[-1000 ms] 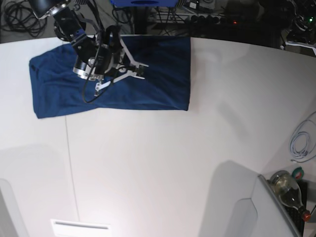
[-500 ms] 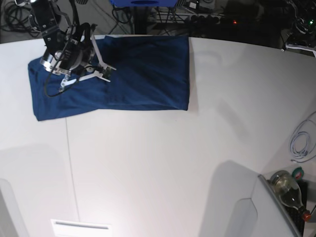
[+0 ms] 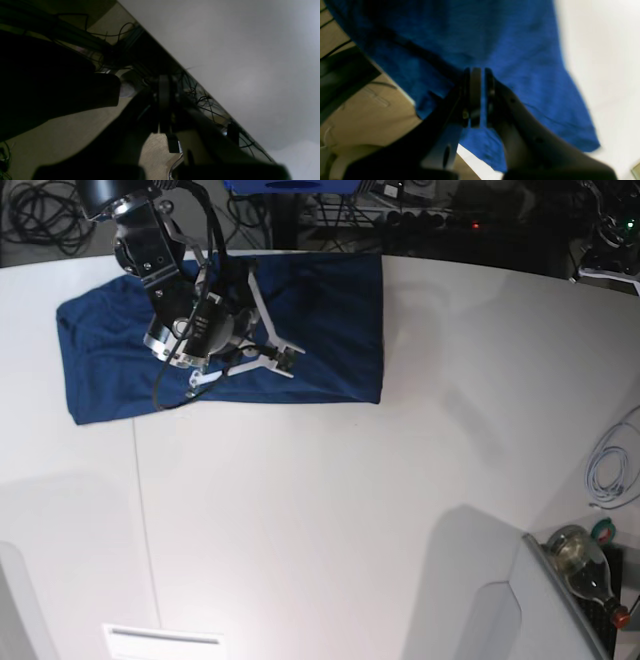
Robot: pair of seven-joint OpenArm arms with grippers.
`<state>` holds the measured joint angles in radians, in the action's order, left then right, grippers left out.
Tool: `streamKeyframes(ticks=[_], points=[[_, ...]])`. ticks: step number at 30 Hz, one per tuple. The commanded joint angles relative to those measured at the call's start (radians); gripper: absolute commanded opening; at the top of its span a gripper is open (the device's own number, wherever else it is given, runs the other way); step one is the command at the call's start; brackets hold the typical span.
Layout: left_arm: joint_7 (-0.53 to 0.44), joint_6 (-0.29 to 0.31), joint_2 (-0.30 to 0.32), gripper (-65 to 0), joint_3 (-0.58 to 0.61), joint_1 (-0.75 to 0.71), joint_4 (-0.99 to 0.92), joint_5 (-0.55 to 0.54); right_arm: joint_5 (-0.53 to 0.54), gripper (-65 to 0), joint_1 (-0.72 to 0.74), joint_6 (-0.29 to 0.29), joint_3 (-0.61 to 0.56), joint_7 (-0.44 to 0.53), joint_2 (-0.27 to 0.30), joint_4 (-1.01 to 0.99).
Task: Layout the t-shirt on the table in an organized manner, then fold the t-shirt properly
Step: 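Grasp the shirt end with the right gripper and fold it inward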
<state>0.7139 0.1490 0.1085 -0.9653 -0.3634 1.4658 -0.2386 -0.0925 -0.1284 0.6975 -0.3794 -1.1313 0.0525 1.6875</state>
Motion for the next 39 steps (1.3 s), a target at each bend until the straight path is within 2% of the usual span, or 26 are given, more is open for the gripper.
streamKeyframes(ticks=[1, 3, 6, 10, 15, 17, 19, 23, 25, 26, 34, 36, 39], points=[[-0.018, -0.006, 0.017, -65.0, -0.005, -0.007, 0.008, -0.002, -0.005, -62.4, 0.008, 0.001, 0.004, -0.002, 0.008, 0.003], [-0.018, -0.006, 0.018, -65.0, -0.007, -0.006, -0.017, -0.002, -0.005, -62.4, -0.012, 0.001, 0.006, -0.002, 0.013, -0.008], [-0.018, -0.006, 0.038, -65.0, -0.005, -0.003, -0.06, -0.002, -0.005, -62.6, -0.061, 0.001, 0.007, 0.02, 0.05, 0.021], [-0.021, -0.006, 0.044, -65.0, -0.007, -0.001, -0.092, -0.003, -0.005, -62.4, -0.124, 0.001, 0.027, 0.02, 0.054, 0.093], [-0.069, -0.006, 0.044, -65.0, -0.007, -0.001, -0.089, -0.003, -0.005, -62.1, -0.178, 0.001, 0.194, 0.01, 0.036, 0.205], [-0.075, -0.006, 0.044, -65.0, -0.007, -0.003, -0.096, -0.003, -0.005, -60.3, -0.181, 0.001, 0.274, 0.009, 0.002, 0.211], [-0.075, -0.006, 0.044, -65.0, -0.007, -0.003, -0.096, -0.003, -0.002, -51.5, -0.181, 0.001, 0.331, 0.015, -0.019, 0.208], [-0.075, -0.006, 0.044, -65.0, -0.005, -0.001, -0.096, -0.003, 0.0, -24.9, -0.182, 0.001, 0.349, 0.03, -0.042, 0.208], [-0.075, -0.006, 0.044, -65.0, -0.005, -0.001, -0.096, -0.003, 0.0, -17.3, -0.182, 0.001, 0.348, 0.058, -0.05, 0.207], [-0.075, -0.006, 0.044, -65.0, -0.005, -0.001, -0.096, -0.003, 0.0, -16.1, -0.182, 0.001, 0.345, 0.064, -0.05, 0.201], [-0.075, -0.006, 0.044, -65.0, -0.005, -0.001, -0.096, -0.002, 0.001, -21.9, -0.144, 0.001, 0.343, 0.078, -0.053, 0.058], [-0.075, -0.006, 0.044, -65.0, -0.005, -0.001, -0.096, -0.002, 0.001, -26.1, -0.142, 0.001, 0.343, 0.095, -0.053, 0.05], [-0.075, -0.006, 0.044, -65.0, -0.005, -0.001, -0.096, -0.002, 0.001, -37.1, -0.142, 0.001, 0.343, 0.099, -0.053, 0.05]])
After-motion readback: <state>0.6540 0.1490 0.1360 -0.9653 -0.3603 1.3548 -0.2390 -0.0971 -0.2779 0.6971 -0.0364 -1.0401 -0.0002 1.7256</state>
